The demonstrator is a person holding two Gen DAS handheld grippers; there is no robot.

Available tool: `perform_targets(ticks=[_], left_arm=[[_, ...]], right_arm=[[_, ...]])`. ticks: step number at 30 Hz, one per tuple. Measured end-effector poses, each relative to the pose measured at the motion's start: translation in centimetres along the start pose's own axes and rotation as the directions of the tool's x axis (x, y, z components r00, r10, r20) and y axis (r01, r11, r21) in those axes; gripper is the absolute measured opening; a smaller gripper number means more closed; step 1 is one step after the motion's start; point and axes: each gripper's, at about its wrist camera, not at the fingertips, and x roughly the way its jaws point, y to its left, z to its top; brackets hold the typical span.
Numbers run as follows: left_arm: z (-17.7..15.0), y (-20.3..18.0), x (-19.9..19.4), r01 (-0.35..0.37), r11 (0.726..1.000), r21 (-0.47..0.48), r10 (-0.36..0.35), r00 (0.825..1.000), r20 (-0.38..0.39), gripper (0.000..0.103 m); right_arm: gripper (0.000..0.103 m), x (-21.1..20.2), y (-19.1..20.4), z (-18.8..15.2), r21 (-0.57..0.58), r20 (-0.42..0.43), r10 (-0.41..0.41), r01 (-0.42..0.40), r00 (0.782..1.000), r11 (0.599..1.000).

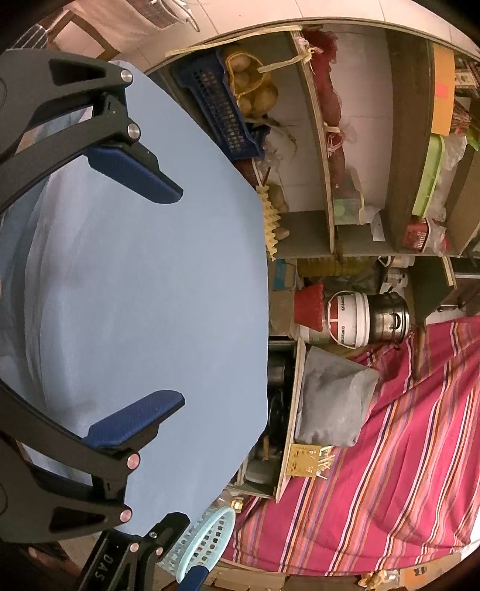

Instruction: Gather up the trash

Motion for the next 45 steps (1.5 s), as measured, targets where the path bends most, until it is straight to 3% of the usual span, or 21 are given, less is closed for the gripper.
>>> perform_targets(ticks=[45], left_arm=[[0.2, -0.5, 0.1, -0.004, 1.000, 0.026, 0.003, 1.000, 0.014, 0.098]], right_arm=[[0.098, 0.2, -1.1, 0.0, 0.002, 0.012, -0.011, 0.011, 1.000, 1.000]])
